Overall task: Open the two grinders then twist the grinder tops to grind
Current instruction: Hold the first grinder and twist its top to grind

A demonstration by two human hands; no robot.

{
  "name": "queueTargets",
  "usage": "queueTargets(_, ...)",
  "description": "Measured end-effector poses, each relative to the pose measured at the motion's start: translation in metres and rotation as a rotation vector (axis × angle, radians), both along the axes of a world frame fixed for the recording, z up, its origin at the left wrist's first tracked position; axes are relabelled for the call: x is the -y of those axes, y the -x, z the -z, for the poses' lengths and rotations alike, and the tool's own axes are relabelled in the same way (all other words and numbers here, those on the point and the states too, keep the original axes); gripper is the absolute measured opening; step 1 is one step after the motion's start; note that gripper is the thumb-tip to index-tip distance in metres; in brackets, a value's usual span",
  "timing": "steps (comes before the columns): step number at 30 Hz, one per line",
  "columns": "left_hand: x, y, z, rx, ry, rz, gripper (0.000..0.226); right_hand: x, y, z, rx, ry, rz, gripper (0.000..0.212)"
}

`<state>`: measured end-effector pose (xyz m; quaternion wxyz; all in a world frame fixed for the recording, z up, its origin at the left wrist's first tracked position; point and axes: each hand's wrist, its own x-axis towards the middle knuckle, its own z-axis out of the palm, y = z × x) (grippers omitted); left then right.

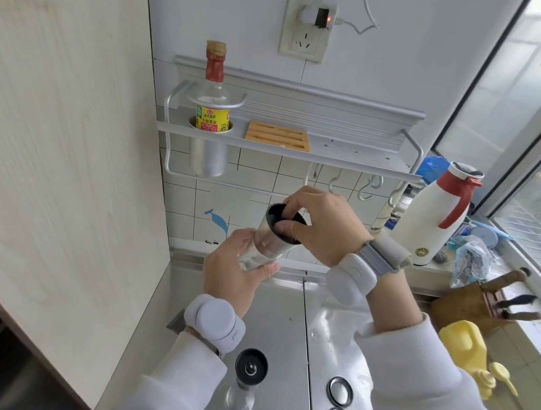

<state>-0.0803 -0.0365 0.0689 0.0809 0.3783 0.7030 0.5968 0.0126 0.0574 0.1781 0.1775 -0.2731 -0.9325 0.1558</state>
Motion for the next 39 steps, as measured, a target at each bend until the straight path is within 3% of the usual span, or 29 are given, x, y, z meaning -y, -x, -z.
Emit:
queueTargets(6,-0.0023,0.0015,-0.0042,-0.015,0.012,-0.014,0.043,0.0014,0.001,-0.001,0.015,-0.082,0.137,0.036)
queueTargets(13,-0.0019,0.0022,-0.0049,-0.044,0.032,-0.02,0.043,0.0023,0.0015,-0.0056,0.013,-0.03,0.004,0.02)
queueTargets(19,0.0003,0.0036,-0.0072,-0.006,0.003,-0.009,0.045,0.0036,0.0003,-0.0063,0.017,-0.081,0.071,0.03)
queueTargets(24,0.0028,0.0039,-0.0065,-0.024,0.015,-0.013,0.044,0.0034,-0.0015,-0.0069,0.057,-0.041,-0.008,0.017)
queueTargets(30,0.0028,0.0011,-0.0071,-0.023,0.002,-0.024,0.045,0.0047,-0.0036,-0.0057,0.011,-0.087,0.076,0.028)
queueTargets(35,0.0046,-0.0011,-0.0091,-0.006,0.006,-0.015,0.045,0.0043,-0.0038,-0.0078,0.033,-0.051,-0.022,0.015)
queueTargets(39,0.0046,-0.0011,-0.01,-0.001,0.013,-0.019,0.045,0.0038,-0.0052,-0.0081,0.022,-0.038,0.003,0.017)
